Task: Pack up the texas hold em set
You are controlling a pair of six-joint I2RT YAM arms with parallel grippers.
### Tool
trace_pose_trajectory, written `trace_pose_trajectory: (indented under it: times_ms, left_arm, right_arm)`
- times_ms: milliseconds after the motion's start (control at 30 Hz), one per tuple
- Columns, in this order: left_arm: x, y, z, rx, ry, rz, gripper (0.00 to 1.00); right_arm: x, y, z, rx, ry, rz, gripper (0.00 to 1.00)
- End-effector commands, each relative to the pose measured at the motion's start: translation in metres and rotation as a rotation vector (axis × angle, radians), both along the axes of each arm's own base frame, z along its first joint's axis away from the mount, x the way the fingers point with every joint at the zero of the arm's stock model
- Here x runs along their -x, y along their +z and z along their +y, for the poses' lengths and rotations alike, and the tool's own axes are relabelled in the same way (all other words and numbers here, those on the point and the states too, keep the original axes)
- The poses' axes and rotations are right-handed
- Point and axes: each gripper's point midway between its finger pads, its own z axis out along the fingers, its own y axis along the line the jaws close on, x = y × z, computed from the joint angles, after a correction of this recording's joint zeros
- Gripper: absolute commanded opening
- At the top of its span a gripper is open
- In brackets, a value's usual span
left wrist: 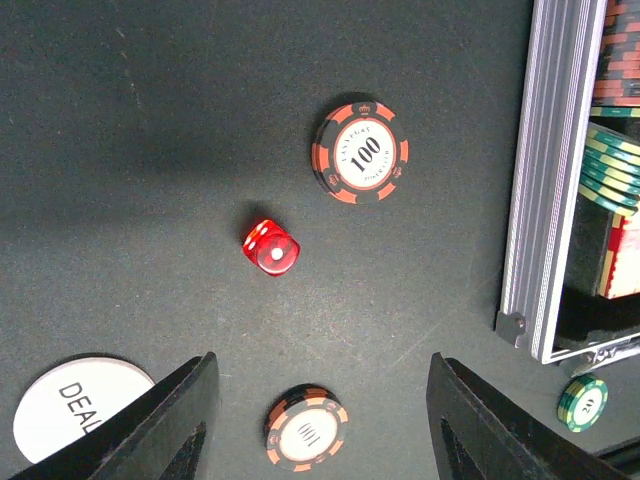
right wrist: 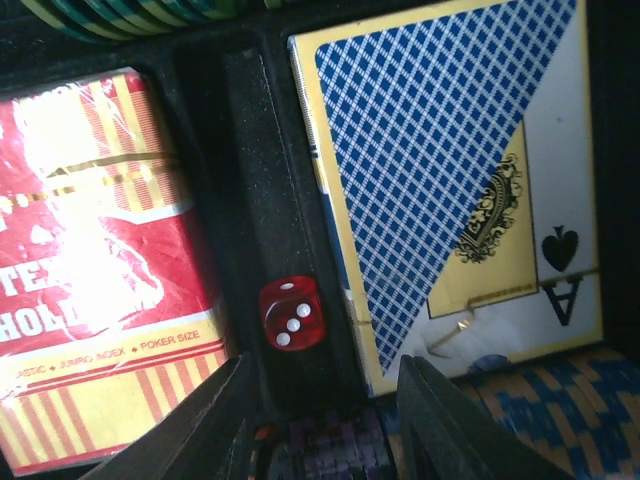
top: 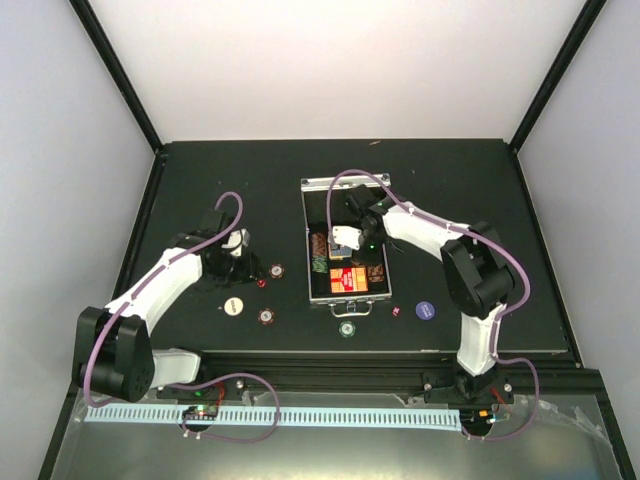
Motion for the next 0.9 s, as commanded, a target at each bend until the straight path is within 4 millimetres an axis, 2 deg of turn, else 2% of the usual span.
trace_pose_trajectory:
  times_ms: [0, 133, 267, 400, 567, 867]
  left_arm:
    - [0.006, -0.002, 0.002, -0.015, 0.004, 0.027, 0.59]
    - [0.016, -0.007, 0.011, -0.07, -0.003, 0.066, 0.59]
    - [0.019, -0.011, 0.017, -0.123, -0.022, 0.08, 0.59]
    - [0.015, -0.022, 0.015, -0.164, -0.047, 0.109, 0.58]
    - [-0.001, -0.032, 0.009, -0.201, -0.083, 0.109, 0.51]
    - [-0.018, -0.049, -0.002, -0.216, -0.126, 0.121, 0.46]
  right_arm:
    - [0.001, 0.032, 0.008, -0.072, -0.011, -0.041, 0.43]
    - [0.027, 0.051, 0.013, -0.154, 0.027, 0.029, 0.43]
    - [0.048, 0.062, 0.011, -0.191, 0.014, 0.083, 0.43]
    - [0.059, 0.072, 0.006, -0.216, -0.014, 0.088, 0.43]
    - [0.068, 0.08, 0.0, -0.239, -0.041, 0.075, 0.43]
    - [0.076, 0.079, -0.001, -0.26, -0.091, 0.101, 0.43]
